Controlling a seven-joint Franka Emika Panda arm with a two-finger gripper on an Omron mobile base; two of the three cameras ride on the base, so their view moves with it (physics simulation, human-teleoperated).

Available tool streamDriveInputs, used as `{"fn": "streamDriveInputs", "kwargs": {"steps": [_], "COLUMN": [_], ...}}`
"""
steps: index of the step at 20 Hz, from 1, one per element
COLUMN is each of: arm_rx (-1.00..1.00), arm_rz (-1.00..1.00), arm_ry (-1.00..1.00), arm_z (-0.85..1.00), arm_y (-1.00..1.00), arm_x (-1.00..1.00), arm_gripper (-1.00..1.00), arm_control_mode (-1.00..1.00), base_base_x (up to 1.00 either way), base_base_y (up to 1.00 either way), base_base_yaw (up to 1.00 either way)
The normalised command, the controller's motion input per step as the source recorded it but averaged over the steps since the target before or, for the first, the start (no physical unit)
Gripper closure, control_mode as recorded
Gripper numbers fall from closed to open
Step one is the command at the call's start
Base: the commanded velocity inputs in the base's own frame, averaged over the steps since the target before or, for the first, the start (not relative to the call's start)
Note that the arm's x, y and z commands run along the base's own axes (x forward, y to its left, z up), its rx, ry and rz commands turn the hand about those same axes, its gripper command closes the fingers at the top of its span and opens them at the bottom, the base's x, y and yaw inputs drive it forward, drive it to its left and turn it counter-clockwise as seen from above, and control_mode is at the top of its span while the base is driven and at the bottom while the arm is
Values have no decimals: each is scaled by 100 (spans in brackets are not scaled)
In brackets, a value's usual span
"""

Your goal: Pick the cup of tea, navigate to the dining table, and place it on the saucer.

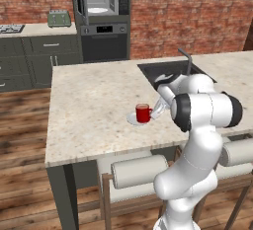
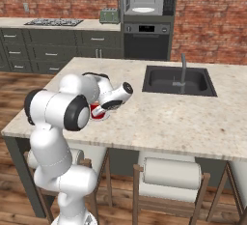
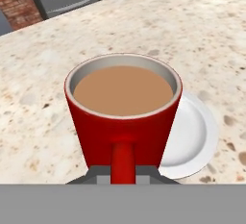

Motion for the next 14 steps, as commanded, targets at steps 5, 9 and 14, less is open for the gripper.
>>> {"fn": "streamDriveInputs", "kwargs": {"steps": [5,9,14], "arm_rx": [0,0,2], "arm_rz": [0,0,0], "arm_ry": [0,0,0], "arm_z": [0,0,2], "arm_y": [0,6,8], "arm_x": [16,19,2], "arm_gripper": [100,100,100], "arm_control_mode": [-100,-100,-100], "base_base_x": [0,0,0], "base_base_y": [0,0,0], "base_base_yaw": [0,0,0]}}
